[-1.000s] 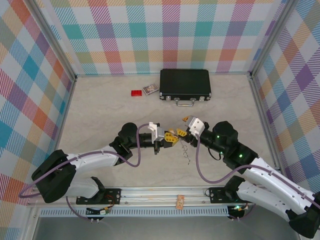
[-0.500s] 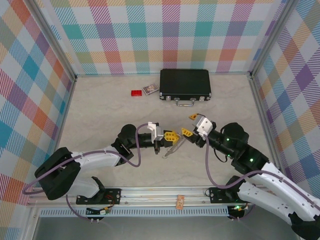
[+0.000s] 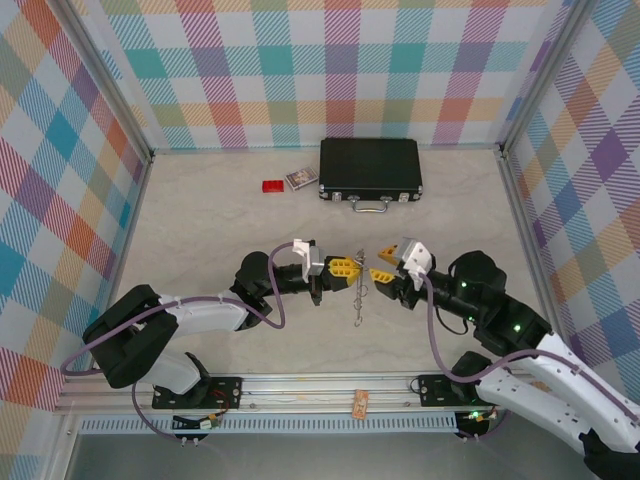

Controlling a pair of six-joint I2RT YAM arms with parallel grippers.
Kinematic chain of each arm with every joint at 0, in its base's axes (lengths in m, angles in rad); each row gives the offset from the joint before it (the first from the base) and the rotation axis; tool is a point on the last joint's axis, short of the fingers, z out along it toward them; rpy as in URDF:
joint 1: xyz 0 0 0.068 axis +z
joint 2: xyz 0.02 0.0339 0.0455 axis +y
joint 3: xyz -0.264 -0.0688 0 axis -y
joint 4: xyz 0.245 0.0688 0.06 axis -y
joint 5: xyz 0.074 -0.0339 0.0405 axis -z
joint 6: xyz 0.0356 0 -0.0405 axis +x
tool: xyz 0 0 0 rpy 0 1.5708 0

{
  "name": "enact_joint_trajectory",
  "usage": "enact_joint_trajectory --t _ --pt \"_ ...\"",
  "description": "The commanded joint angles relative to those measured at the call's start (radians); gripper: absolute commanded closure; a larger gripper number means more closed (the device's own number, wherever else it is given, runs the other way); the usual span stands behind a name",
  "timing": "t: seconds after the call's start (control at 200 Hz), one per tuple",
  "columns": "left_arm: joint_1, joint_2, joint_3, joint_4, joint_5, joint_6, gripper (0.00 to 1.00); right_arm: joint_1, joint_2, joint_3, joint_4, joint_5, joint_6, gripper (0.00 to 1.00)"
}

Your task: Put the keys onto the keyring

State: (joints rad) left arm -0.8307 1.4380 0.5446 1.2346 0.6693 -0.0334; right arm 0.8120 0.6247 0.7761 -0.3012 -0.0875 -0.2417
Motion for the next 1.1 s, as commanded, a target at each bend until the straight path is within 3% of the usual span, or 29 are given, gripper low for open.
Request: enact_joint_trajectory --t 0.0,0.27,0.77,1.095 --pt "-0.002 -0.021 -0.005 0.074 0.010 -0.008 1.00 -0.012 0.035 0.022 -0.030 -0.069 0.021 0.62" --pt "-0.003 -0.051 -0.003 0.026 0.014 0.016 1.00 -0.072 0.119 0.060 -0.058 -0.150 0.034 0.62" --pt "-0.003 -0.056 -0.002 0.004 0.025 0.021 1.00 -0.103 0.106 0.056 -0.035 -0.232 0.018 0.68" --pt "-0.001 -0.056 0.000 0.000 0.033 0.020 1.00 -0.103 0.111 0.058 -0.030 -0.242 0.006 0.85"
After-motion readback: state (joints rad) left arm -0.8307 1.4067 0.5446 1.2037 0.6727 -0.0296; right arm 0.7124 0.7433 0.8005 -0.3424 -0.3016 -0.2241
